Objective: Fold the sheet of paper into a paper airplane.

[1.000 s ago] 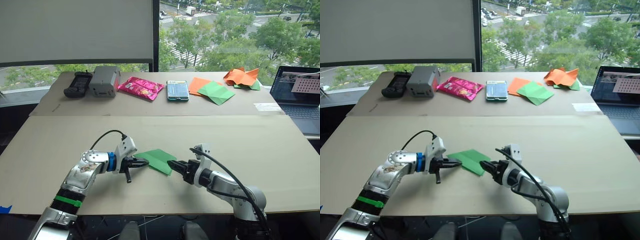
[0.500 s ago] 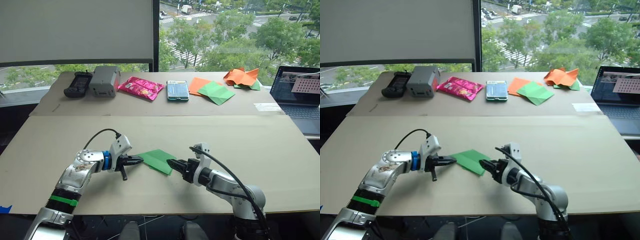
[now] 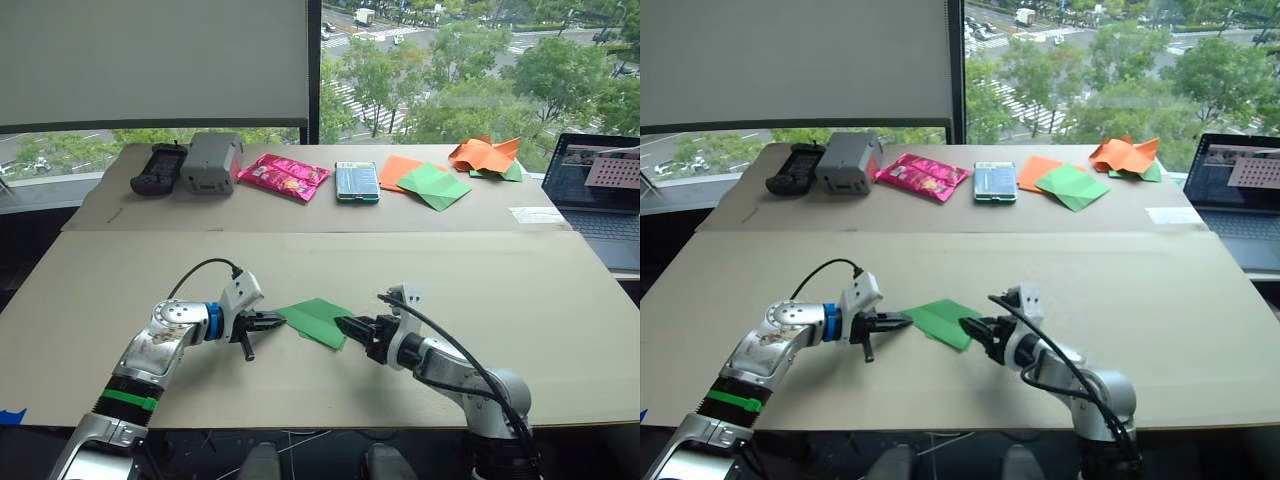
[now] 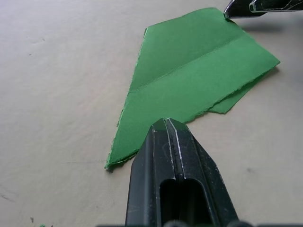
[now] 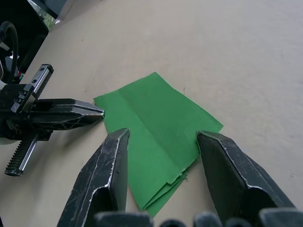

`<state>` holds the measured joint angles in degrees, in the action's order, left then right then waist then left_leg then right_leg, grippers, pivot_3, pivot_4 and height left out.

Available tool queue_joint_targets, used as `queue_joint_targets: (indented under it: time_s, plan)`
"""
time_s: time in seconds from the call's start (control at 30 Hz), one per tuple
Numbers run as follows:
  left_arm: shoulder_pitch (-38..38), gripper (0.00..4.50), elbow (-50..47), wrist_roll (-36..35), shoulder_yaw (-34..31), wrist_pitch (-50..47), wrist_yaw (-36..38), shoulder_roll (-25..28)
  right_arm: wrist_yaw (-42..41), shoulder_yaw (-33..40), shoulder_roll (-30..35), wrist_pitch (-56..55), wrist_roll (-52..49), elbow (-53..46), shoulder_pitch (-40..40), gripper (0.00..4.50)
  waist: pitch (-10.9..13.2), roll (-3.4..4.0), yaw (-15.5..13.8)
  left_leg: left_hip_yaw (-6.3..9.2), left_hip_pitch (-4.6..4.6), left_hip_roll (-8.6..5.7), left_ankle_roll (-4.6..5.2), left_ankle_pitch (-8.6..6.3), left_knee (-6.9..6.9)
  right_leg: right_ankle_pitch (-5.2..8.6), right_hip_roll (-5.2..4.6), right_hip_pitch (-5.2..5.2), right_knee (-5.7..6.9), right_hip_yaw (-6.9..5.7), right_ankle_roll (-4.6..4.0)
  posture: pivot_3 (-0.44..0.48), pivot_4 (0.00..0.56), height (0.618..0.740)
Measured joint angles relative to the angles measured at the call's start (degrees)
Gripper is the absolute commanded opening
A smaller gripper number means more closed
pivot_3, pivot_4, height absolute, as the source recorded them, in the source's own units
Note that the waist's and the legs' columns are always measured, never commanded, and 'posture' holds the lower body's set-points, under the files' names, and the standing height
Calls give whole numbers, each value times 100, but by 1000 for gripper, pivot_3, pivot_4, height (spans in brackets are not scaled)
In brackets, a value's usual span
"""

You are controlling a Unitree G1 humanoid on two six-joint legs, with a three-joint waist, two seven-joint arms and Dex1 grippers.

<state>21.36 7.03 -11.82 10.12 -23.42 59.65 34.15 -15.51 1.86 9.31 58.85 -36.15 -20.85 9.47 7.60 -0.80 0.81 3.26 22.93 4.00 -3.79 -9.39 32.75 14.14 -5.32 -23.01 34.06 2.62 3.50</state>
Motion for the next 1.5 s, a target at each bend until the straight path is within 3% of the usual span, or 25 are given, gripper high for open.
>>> queue_joint_targets:
  time_s: [0.2,0.47,1.0,1.33,1.5]
  plan:
    - [2,0,8,30,21,49,8,-8,-822,-409,789,-587,341,212,794,2514,-2,0,3,2,-6,0,1,0,0,0,3,1,3,0,0,0,150,718]
    - [-5,0,5,33,33,80,54,-13,-2145,-873,1583,-1118,594,1079,830,2514,-5,-2,-7,-1,-10,-1,30,18,7,0,4,22,3,2,1,0,150,718]
    - [-117,0,-173,34,29,-8,-18,-20,-3201,-1024,1601,-1678,994,2409,1329,2514,-5,-2,-6,0,-15,-1,28,18,8,-2,5,32,6,2,3,0,150,718]
    - [-145,0,-236,33,29,-64,-41,-26,-3433,-999,1375,-1475,880,2477,1378,2514,-5,-1,-4,0,-28,-1,26,16,8,-2,6,45,7,2,3,0,150,718]
    - [-148,0,-243,32,29,-73,-40,-25,-3389,-943,1362,-1469,869,2478,1378,927,-5,-1,-5,0,-29,-1,26,16,8,-2,6,46,7,2,3,0,150,718]
